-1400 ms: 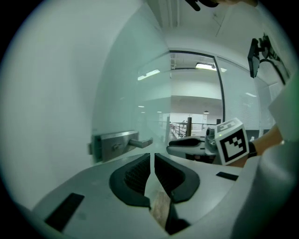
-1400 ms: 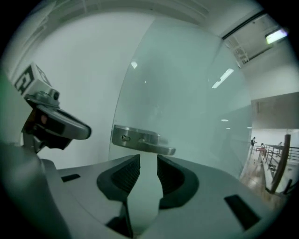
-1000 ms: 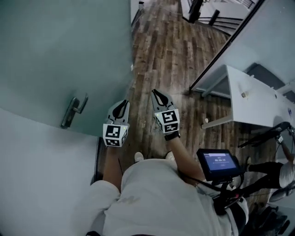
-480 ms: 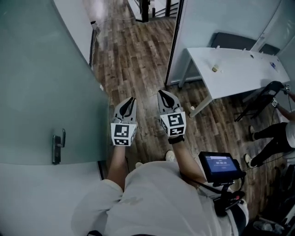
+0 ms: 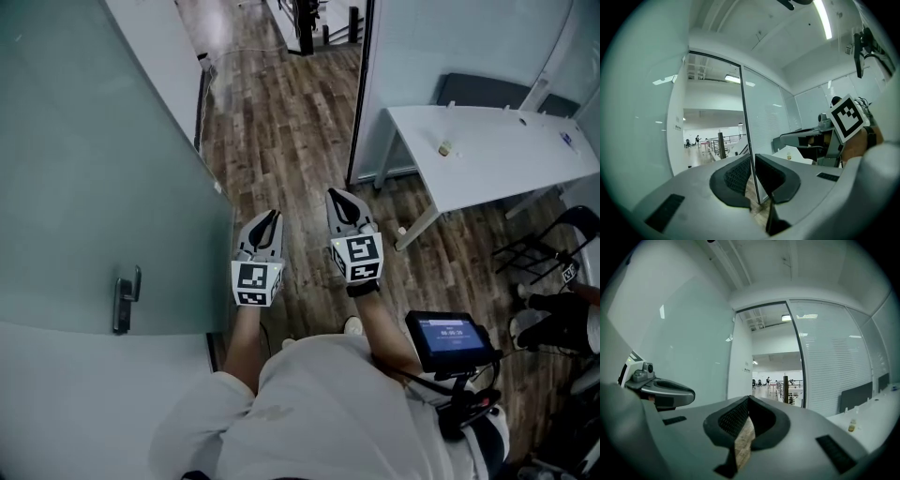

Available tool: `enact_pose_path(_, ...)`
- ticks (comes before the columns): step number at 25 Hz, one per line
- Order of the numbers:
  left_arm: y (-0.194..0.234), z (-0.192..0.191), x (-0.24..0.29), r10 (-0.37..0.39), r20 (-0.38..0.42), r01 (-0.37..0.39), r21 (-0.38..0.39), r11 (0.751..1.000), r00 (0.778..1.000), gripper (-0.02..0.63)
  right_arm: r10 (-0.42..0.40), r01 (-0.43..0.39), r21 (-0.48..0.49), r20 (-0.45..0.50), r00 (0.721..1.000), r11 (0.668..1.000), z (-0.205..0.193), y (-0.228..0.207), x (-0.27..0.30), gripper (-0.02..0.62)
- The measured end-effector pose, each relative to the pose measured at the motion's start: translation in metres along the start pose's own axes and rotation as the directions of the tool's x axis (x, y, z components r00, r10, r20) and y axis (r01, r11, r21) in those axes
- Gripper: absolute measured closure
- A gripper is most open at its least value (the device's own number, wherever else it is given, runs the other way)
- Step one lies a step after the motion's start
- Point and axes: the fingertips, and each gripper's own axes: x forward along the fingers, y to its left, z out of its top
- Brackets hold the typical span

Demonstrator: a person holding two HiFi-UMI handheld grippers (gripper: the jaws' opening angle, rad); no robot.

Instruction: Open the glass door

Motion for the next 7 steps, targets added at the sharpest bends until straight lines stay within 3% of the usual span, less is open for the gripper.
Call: enact_pose_path(7, 0.014, -0.010, -0.023, 0.063, -0.017, -0.063, -0.025, 0.998, 0.998, 0.575, 0.084, -0.084, -0.020, -0.009, 0.996, 0.996, -0.002, 0.034, 0.001, 0.592)
